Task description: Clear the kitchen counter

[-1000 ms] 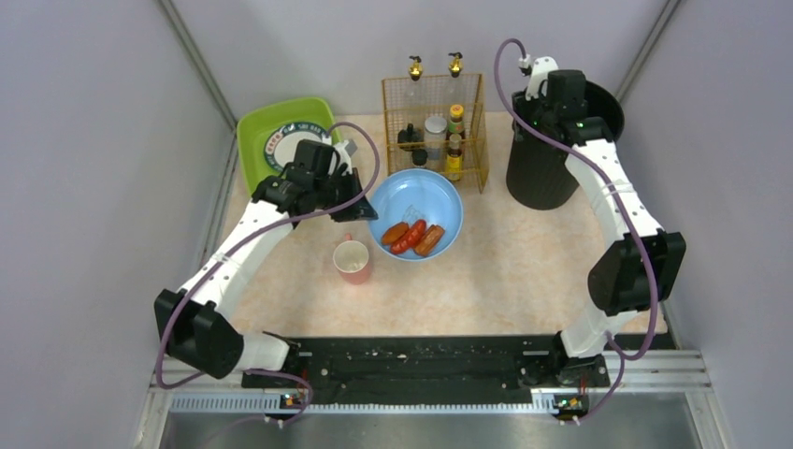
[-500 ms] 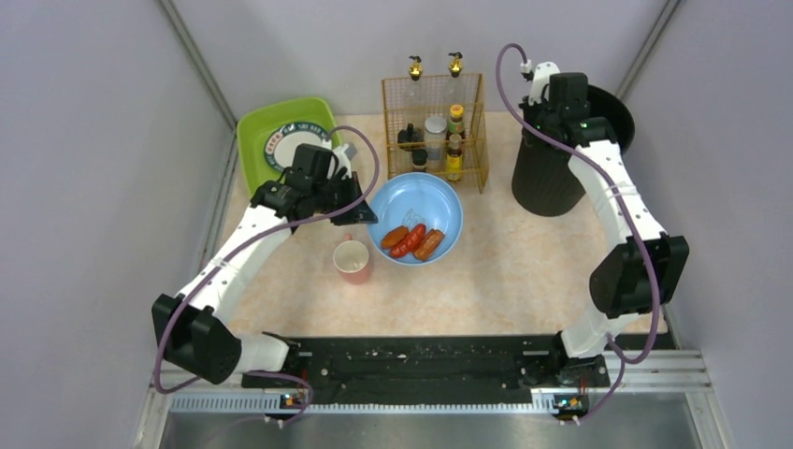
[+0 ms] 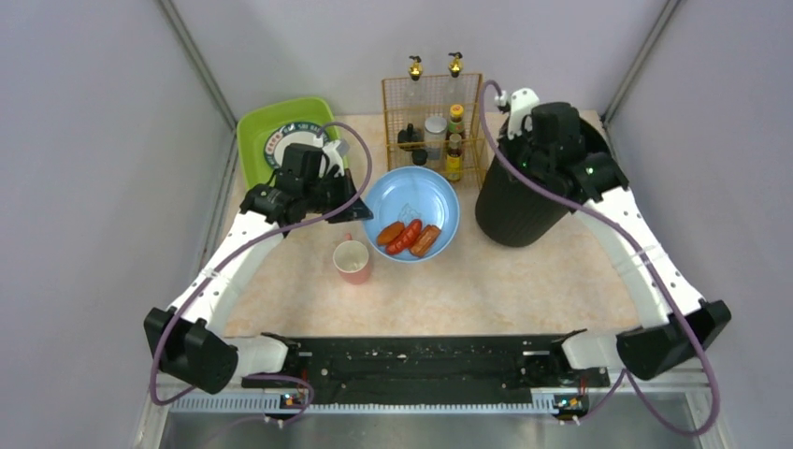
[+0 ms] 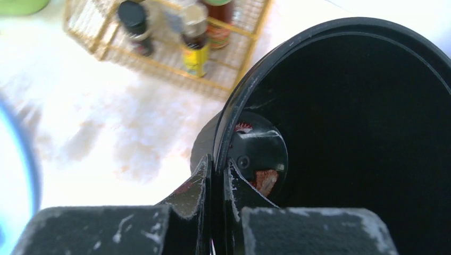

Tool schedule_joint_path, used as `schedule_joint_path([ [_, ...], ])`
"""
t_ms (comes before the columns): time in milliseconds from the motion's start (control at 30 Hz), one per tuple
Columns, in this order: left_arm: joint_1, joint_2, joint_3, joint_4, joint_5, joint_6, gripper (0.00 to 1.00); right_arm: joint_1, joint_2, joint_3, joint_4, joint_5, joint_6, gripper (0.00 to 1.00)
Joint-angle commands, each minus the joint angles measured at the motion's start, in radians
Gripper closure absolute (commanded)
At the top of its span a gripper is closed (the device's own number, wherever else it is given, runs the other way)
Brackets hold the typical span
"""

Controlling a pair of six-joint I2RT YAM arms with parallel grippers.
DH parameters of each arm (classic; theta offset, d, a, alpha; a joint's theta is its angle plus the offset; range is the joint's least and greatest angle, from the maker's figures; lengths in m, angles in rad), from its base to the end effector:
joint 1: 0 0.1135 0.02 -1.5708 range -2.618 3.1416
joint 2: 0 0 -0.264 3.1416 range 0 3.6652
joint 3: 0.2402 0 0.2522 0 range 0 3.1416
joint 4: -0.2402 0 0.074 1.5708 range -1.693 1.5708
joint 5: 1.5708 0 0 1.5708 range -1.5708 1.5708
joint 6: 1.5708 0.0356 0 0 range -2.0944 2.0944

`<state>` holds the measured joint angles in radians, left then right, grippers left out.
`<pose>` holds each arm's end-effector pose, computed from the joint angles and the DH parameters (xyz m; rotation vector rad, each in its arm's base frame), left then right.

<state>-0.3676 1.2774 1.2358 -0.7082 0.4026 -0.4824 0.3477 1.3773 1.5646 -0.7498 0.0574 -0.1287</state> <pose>0.2460 -0.1097 0.3432 0.0754 2.4164 -0.8798 0.2747 0.0974 0.4187 -0.4704 2.0805 0.0677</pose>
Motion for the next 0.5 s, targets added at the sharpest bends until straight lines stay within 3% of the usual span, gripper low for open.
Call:
schedule_joint_path([
  [0,0.014,-0.061,0.025,0.053,0.018,0.008,1.00,0.120,-0.153,-0.103,0.062,0.082,0.007,1.00],
  [467,0.019,-0.079,0.054,0.014,-0.048,0.026,1.00,0.385,-0.322,-0.347,0.080,0.076,0.065,1.00],
])
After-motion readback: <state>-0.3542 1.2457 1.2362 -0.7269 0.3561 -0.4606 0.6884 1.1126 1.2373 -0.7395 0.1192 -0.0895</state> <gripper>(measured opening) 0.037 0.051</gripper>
